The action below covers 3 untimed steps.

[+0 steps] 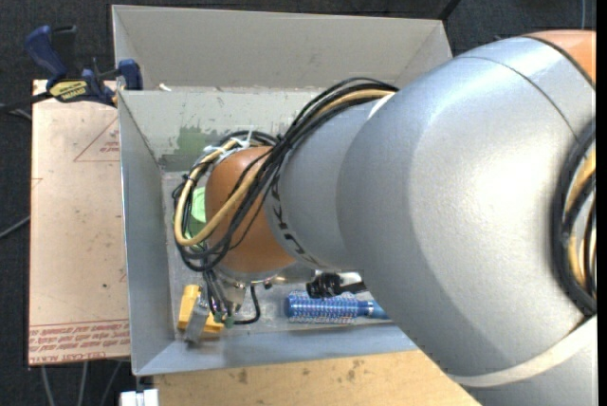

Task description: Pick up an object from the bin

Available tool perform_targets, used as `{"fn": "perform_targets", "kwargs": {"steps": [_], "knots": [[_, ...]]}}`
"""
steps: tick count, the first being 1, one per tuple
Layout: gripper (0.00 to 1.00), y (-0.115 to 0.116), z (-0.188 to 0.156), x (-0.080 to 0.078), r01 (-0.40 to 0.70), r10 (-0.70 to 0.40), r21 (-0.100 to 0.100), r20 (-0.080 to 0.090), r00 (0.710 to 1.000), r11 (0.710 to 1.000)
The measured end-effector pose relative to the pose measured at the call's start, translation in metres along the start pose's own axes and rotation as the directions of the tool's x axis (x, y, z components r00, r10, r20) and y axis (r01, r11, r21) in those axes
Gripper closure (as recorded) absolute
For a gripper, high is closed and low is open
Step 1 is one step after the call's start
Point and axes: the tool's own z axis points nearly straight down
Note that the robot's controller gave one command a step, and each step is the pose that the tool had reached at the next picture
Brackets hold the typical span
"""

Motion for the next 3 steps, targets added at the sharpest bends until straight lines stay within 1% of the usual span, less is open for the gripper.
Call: {"fn": "perform_targets", "kwargs": {"steps": [1, 2, 3], "knots": [[0.00, 0.000, 0.000, 0.000, 0.000, 0.000, -0.001, 0.000, 1.000, 1.000], [1.00, 0.000, 0.000, 0.000, 0.000, 0.000, 0.000, -0.001, 1.000, 1.000], [1.00, 0.002, -0.132, -0.001, 0.003, -0.003, -0.005, 0.004, 1.000, 1.000]]}}
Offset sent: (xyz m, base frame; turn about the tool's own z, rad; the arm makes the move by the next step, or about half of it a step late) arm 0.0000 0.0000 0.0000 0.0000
